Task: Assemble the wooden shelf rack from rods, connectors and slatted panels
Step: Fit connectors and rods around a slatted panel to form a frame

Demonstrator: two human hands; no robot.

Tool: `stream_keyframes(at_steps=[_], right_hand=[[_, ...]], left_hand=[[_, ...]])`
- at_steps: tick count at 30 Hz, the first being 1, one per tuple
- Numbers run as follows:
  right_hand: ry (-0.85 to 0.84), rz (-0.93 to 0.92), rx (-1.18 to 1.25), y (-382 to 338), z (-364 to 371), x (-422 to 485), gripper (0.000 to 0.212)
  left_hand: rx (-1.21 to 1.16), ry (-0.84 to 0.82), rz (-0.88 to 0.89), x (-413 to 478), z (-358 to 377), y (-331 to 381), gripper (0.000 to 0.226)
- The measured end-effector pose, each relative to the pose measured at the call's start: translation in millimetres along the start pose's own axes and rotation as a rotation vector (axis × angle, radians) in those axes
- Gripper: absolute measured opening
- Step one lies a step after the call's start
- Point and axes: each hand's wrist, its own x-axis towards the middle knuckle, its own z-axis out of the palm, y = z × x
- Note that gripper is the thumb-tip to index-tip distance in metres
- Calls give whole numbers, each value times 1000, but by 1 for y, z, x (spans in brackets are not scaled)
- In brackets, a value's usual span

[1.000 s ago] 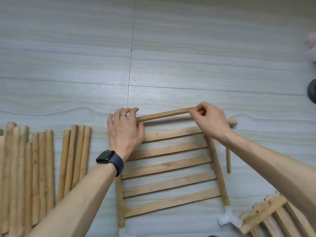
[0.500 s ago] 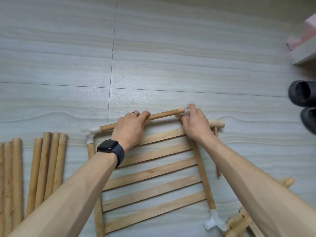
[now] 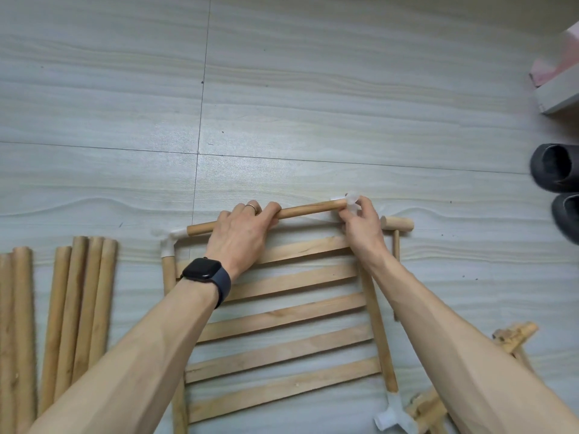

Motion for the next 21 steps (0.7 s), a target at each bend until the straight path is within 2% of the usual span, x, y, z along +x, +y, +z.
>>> stream_keyframes(at_steps=[2, 5, 6, 8, 10, 16, 21], right_hand=[[-7, 52, 103, -3, -3, 6, 7], [-15, 77, 189, -9, -7, 5, 29], [-22, 40, 168, -10, -8, 3, 27], [-24, -71, -17, -8, -9, 1, 8], [-17, -164, -194, -9, -8, 2, 22], [-4, -265, -62, -8, 7, -3, 39], [48, -262, -66, -11, 6, 1, 41]], left_hand=[[2, -4, 8, 1, -1, 0, 28], [-8, 12, 27, 2, -2, -3, 27], [-19, 23, 33, 2, -3, -4, 27], [-35, 40, 40, 0, -2, -5, 28], [-33, 43, 29, -1, -1, -6, 28], [-59, 55, 11, -9, -1, -12, 33], [-60, 49, 2, -7, 1, -9, 37]])
